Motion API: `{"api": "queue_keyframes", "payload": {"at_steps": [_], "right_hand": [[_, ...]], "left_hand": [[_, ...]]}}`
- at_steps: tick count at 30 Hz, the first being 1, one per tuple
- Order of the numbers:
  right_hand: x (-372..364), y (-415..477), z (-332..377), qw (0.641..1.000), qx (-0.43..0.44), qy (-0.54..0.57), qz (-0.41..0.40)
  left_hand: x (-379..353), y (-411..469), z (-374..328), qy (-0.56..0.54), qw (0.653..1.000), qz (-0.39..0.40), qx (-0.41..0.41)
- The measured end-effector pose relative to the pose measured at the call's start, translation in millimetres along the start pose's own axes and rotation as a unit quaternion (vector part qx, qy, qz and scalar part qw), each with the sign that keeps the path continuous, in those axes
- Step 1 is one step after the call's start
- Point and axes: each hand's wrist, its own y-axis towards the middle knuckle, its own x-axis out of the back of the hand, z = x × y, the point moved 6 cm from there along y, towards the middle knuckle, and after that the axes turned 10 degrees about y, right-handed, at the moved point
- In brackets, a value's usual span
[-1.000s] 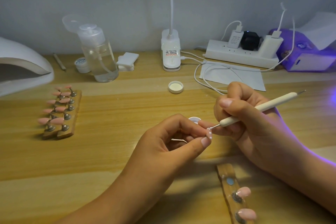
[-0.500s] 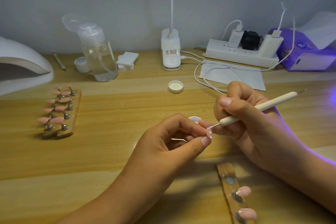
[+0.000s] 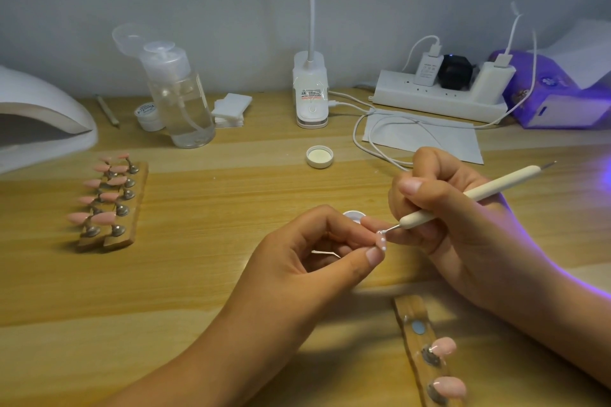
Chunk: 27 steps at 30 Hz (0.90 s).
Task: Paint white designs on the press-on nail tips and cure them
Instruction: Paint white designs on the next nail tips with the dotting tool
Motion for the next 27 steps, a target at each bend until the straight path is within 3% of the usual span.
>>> {"api": "queue_keyframes", "payload": {"at_steps": [27], "right_hand": [[2.7, 2.1, 2.4, 1.000, 0.006, 0.008, -0.001]], "left_hand": [[2.8, 0.2, 1.5, 0.007, 1.000, -0.008, 0.013]]}}
